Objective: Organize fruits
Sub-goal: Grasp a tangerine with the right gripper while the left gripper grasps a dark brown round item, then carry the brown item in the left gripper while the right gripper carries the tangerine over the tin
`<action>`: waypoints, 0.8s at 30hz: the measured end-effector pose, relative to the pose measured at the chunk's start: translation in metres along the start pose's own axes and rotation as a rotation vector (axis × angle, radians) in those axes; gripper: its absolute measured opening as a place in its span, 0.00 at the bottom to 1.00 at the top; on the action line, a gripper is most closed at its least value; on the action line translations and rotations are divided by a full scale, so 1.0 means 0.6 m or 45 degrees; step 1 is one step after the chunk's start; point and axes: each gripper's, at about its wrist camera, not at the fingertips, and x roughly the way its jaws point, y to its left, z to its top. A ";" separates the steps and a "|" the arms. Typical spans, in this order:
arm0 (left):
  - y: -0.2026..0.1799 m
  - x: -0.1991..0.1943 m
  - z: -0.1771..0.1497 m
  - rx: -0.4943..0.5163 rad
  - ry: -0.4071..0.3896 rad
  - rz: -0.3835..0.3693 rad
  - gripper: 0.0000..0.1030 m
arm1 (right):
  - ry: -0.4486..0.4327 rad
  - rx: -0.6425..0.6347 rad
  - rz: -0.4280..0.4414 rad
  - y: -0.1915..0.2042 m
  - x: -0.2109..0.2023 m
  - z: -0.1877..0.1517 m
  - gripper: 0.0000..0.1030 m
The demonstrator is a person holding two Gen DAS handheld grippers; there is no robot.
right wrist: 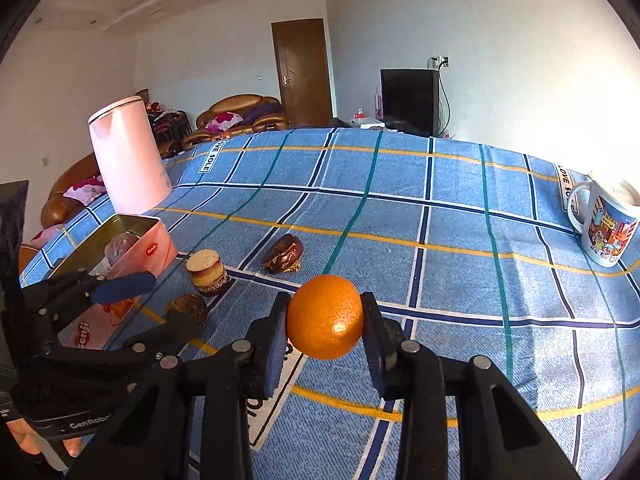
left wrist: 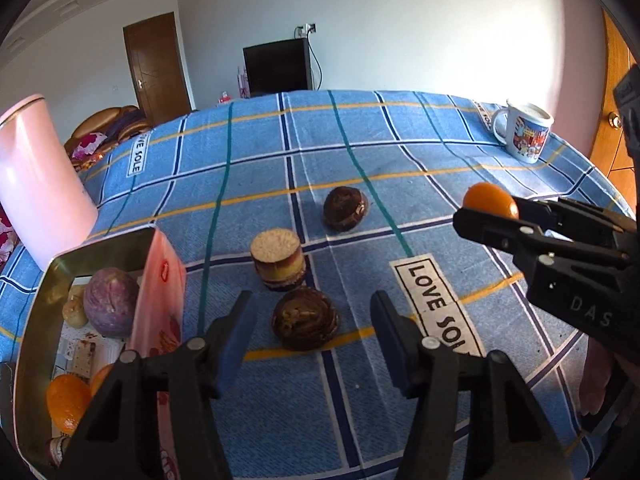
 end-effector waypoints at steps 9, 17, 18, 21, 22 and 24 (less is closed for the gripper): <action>0.008 0.039 0.001 -0.054 0.126 -0.039 0.39 | -0.016 0.005 0.023 0.000 0.006 0.001 0.35; 0.003 0.009 0.001 -0.030 0.011 -0.028 0.39 | -0.065 0.005 0.026 0.001 -0.005 0.000 0.35; 0.002 0.005 0.000 -0.023 -0.005 -0.023 0.39 | -0.069 0.003 0.026 0.001 -0.006 -0.001 0.35; -0.002 -0.004 0.002 -0.009 -0.046 0.006 0.39 | -0.087 -0.001 0.027 0.001 -0.010 -0.001 0.35; -0.002 -0.007 0.002 -0.005 -0.057 0.012 0.39 | -0.093 -0.001 0.026 0.001 -0.011 -0.001 0.35; -0.004 -0.012 0.002 0.006 -0.081 0.023 0.39 | -0.108 -0.002 0.026 0.001 -0.014 -0.002 0.35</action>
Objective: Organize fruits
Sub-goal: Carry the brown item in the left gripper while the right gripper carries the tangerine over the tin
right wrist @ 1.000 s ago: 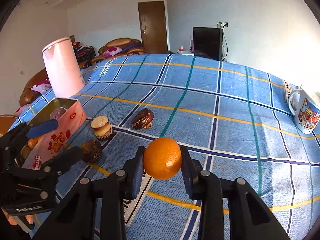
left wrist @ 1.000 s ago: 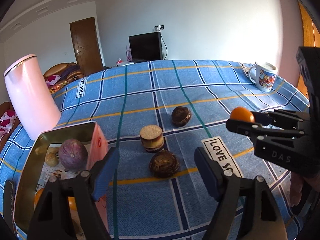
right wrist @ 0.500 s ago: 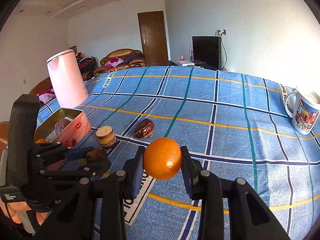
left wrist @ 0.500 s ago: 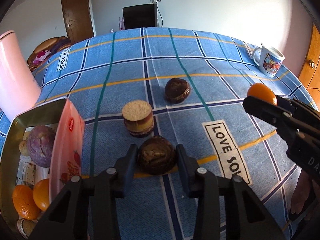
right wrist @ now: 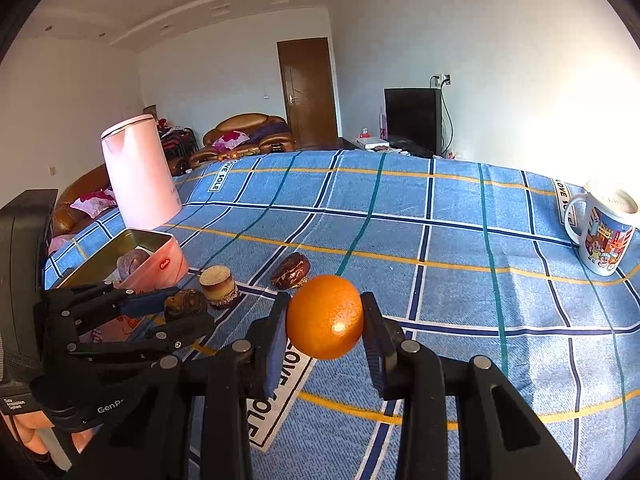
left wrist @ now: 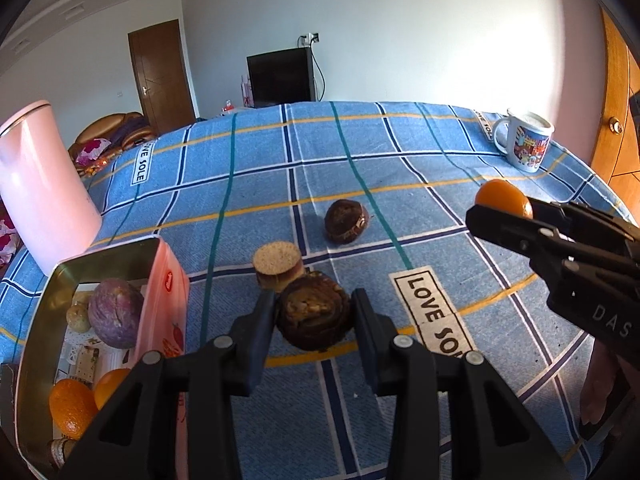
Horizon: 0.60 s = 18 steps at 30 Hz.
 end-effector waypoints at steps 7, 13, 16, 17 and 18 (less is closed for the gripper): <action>-0.001 -0.013 0.000 0.003 -0.062 0.018 0.39 | -0.047 -0.016 -0.006 0.005 -0.012 -0.001 0.35; -0.006 -0.028 -0.002 0.020 -0.124 0.051 0.39 | -0.094 -0.023 -0.008 0.007 -0.023 -0.001 0.35; -0.006 -0.033 -0.003 0.022 -0.147 0.060 0.39 | -0.119 -0.028 -0.011 0.008 -0.029 -0.002 0.35; -0.006 -0.035 -0.003 0.022 -0.155 0.062 0.39 | -0.127 -0.030 -0.012 0.008 -0.032 -0.003 0.35; -0.006 -0.037 -0.003 0.021 -0.162 0.063 0.39 | -0.136 -0.032 -0.012 0.009 -0.034 -0.003 0.35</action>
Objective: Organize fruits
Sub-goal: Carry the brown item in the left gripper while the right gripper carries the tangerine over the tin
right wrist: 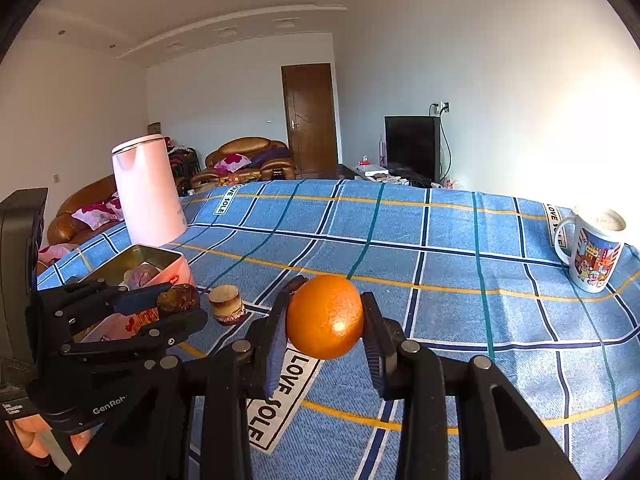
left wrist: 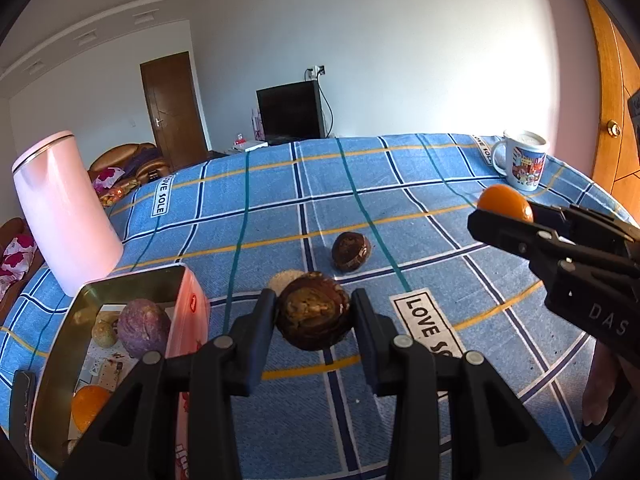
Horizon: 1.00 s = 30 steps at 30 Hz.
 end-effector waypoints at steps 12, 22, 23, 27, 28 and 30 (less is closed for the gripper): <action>0.002 -0.028 -0.005 -0.014 -0.115 0.043 0.39 | -0.084 -0.028 -0.014 0.007 -0.021 -0.001 0.35; 0.001 -0.059 -0.011 -0.015 -0.246 0.070 0.39 | -0.190 -0.081 -0.050 0.022 -0.047 -0.004 0.35; 0.002 -0.062 -0.012 -0.018 -0.257 0.072 0.39 | -0.194 -0.081 -0.051 0.022 -0.048 -0.004 0.35; 0.010 -0.068 -0.014 -0.023 -0.274 0.077 0.39 | -0.181 -0.088 -0.054 0.023 -0.046 -0.001 0.35; 0.014 -0.069 -0.014 -0.028 -0.275 0.075 0.39 | -0.168 -0.092 -0.052 0.025 -0.043 0.000 0.35; 0.026 -0.071 -0.014 -0.044 -0.269 0.073 0.39 | -0.145 -0.101 -0.039 0.032 -0.039 0.005 0.35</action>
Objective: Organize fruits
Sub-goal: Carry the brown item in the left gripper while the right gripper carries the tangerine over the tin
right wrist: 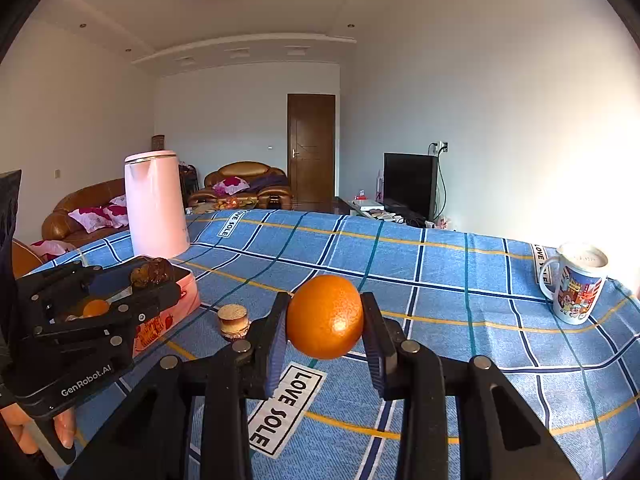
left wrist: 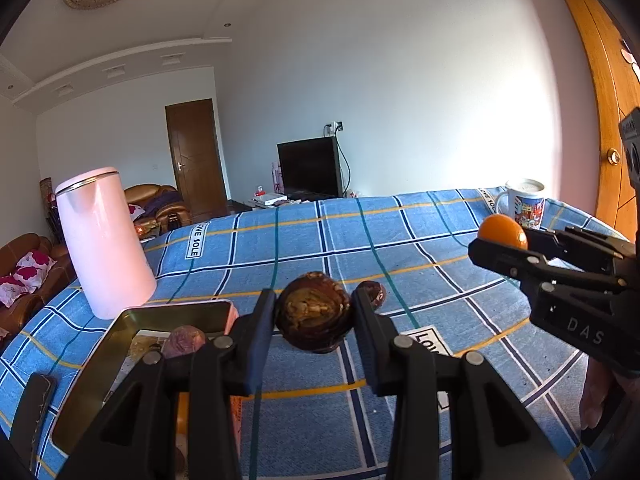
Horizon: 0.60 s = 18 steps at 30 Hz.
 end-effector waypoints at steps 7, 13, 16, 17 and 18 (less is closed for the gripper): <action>0.049 -0.010 0.005 -0.047 -0.009 0.034 0.39 | -0.012 -0.084 0.051 0.053 0.004 0.040 0.35; 0.091 -0.012 0.008 -0.088 -0.005 0.067 0.39 | 0.002 -0.135 0.106 0.104 0.026 0.059 0.35; 0.114 -0.011 0.007 -0.112 0.001 0.084 0.39 | 0.021 -0.132 0.134 0.117 0.040 0.064 0.35; 0.125 -0.012 0.008 -0.121 0.004 0.091 0.39 | 0.029 -0.132 0.142 0.123 0.046 0.065 0.35; 0.133 -0.011 0.008 -0.130 0.008 0.099 0.39 | 0.035 -0.132 0.149 0.126 0.050 0.066 0.35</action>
